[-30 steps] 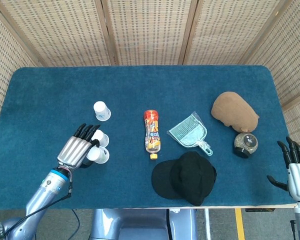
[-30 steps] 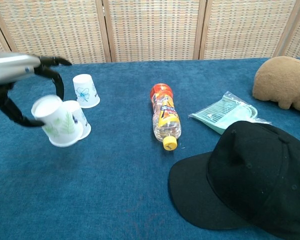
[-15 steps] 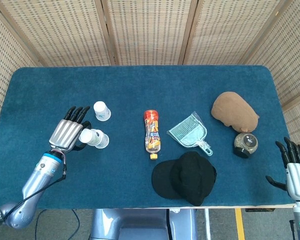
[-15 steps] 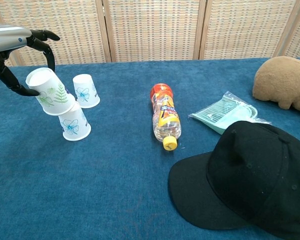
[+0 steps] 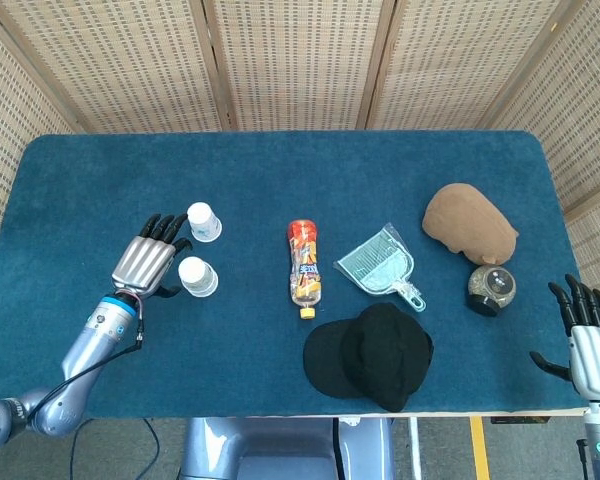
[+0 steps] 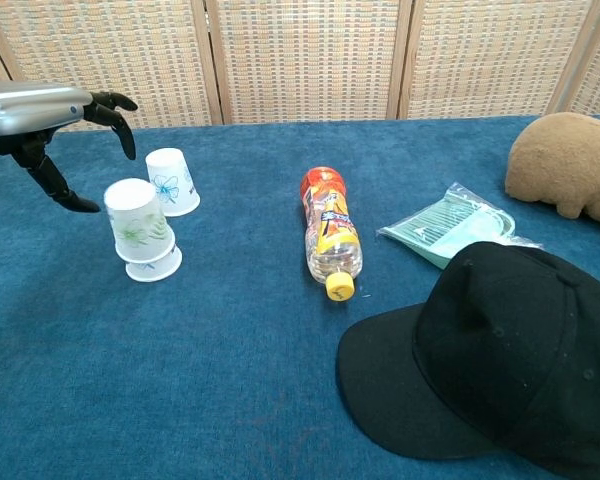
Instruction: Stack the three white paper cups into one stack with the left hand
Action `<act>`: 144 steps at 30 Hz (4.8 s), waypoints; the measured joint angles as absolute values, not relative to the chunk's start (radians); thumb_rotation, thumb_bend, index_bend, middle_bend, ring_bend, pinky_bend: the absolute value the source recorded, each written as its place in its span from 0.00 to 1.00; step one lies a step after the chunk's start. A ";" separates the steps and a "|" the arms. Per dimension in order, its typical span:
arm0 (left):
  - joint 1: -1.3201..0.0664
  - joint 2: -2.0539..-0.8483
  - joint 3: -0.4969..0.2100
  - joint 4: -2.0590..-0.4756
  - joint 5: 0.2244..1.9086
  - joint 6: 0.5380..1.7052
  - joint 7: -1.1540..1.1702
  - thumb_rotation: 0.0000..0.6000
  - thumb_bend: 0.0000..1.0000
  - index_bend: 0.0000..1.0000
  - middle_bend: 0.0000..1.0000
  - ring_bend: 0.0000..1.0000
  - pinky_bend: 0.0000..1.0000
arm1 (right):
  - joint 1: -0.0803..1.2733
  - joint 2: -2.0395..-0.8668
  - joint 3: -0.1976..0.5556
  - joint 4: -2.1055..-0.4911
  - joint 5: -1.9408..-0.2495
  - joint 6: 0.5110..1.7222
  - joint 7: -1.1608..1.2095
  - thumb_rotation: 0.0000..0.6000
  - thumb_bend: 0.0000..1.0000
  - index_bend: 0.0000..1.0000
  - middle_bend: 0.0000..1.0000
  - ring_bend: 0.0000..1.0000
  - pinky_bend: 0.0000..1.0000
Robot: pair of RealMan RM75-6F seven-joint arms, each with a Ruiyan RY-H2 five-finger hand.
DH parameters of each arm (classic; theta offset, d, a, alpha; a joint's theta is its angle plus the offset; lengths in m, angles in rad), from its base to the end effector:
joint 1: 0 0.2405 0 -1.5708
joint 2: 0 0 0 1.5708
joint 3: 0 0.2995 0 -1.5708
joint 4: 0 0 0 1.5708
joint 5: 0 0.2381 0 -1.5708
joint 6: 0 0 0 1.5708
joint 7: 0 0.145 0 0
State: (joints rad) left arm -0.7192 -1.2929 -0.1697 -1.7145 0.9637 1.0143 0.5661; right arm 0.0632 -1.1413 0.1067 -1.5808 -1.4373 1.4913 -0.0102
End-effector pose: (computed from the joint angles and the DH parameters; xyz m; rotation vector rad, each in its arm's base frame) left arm -0.1948 0.3752 0.0411 -1.8135 -0.8160 -0.7458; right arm -0.3731 -0.1930 0.1602 1.2848 -0.8834 0.8887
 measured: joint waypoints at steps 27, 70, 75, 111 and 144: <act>-0.876 -1.391 -0.279 -1.413 0.721 0.959 0.634 1.00 0.18 0.22 0.00 0.00 0.00 | 0.090 -1.168 0.126 -1.524 -1.341 1.404 -0.028 1.00 0.06 0.13 0.00 0.00 0.00; -1.077 -1.788 -0.270 -0.755 0.629 0.680 0.598 1.00 0.31 0.43 0.00 0.00 0.01 | 0.114 -1.183 0.136 -1.474 -1.268 1.322 -0.015 1.00 0.06 0.13 0.00 0.00 0.00; -1.063 -1.765 -0.274 -0.783 0.660 0.697 0.573 1.00 0.31 0.42 0.00 0.00 0.01 | 0.114 -1.182 0.133 -1.482 -1.275 1.326 -0.019 1.00 0.06 0.13 0.00 0.00 0.00; -0.812 -1.087 -0.145 -1.841 0.953 0.974 0.537 1.00 0.30 0.37 0.00 0.00 0.00 | 0.068 -1.126 0.094 -1.603 -1.418 1.464 -0.012 1.00 0.06 0.13 0.00 0.00 0.00; -0.852 -1.230 -0.094 -1.670 0.881 0.905 0.554 1.00 0.23 0.24 0.00 0.00 0.00 | 0.055 -1.111 0.095 -1.616 -1.430 1.480 0.014 1.00 0.06 0.13 0.00 0.00 0.00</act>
